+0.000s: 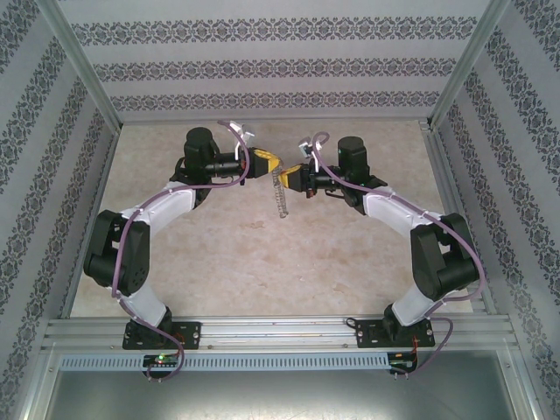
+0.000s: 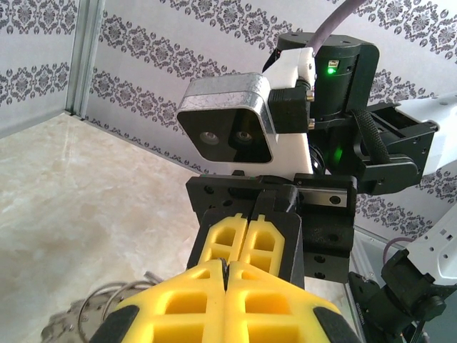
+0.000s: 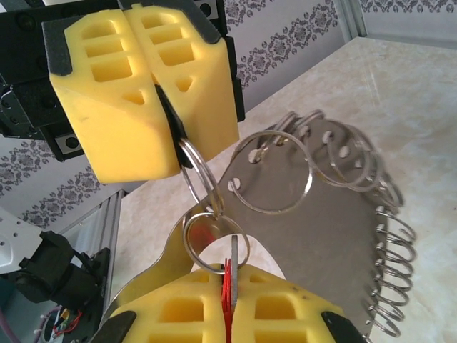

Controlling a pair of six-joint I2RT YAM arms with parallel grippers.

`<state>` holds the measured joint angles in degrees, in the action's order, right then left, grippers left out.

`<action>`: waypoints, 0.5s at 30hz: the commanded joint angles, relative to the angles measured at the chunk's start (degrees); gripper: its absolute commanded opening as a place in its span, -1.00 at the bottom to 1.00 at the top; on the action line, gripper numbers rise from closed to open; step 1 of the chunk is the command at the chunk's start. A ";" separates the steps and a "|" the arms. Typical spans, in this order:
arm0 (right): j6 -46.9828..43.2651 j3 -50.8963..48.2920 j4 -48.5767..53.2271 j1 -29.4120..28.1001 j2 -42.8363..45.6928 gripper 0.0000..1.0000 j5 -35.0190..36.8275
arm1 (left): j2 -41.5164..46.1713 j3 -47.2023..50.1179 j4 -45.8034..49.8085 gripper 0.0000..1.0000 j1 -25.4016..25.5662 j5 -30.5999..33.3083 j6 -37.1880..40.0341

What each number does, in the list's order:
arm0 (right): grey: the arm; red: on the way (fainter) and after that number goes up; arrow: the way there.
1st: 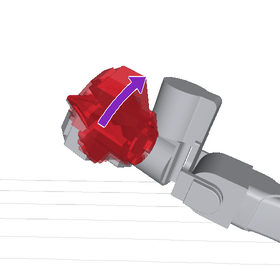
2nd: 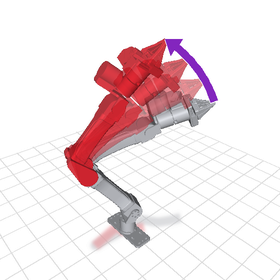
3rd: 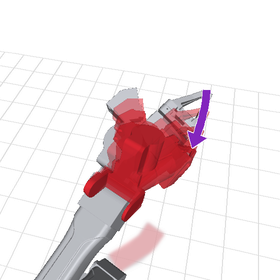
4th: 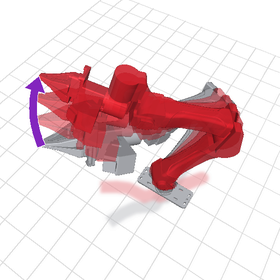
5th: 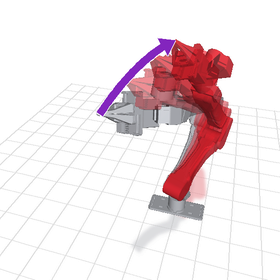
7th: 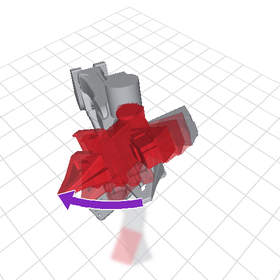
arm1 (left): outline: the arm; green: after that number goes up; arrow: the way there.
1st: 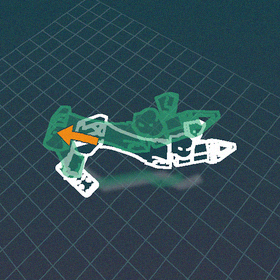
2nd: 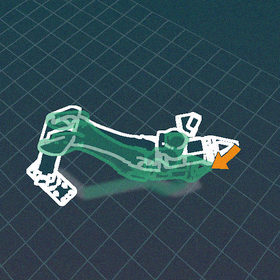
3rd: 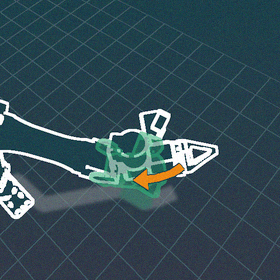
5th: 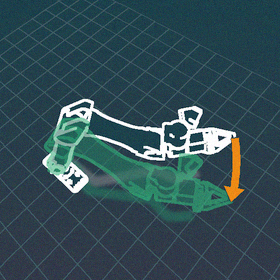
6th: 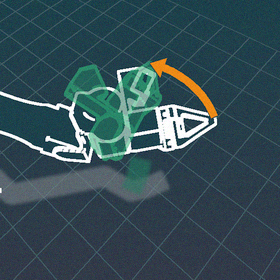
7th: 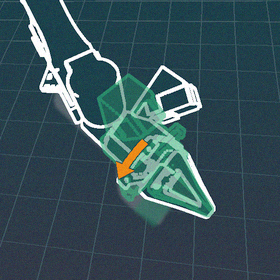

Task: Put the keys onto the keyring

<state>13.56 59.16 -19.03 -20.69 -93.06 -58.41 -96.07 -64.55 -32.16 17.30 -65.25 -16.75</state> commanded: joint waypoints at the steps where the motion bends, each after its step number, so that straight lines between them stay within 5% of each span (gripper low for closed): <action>1: -0.98 1.83 0.86 -1.27 -1.29 -1.00 -2.18 | 2.61 0.35 -2.70 -1.00 0.46 0.13 1.06; 15: 1.39 5.44 -0.57 -2.30 -4.36 -1.00 -2.27 | 2.40 1.27 -4.26 -1.00 0.45 0.06 0.45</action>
<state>13.85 62.54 -17.39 -22.02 -96.66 -59.46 -95.72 -63.44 -32.29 17.30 -64.36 -16.75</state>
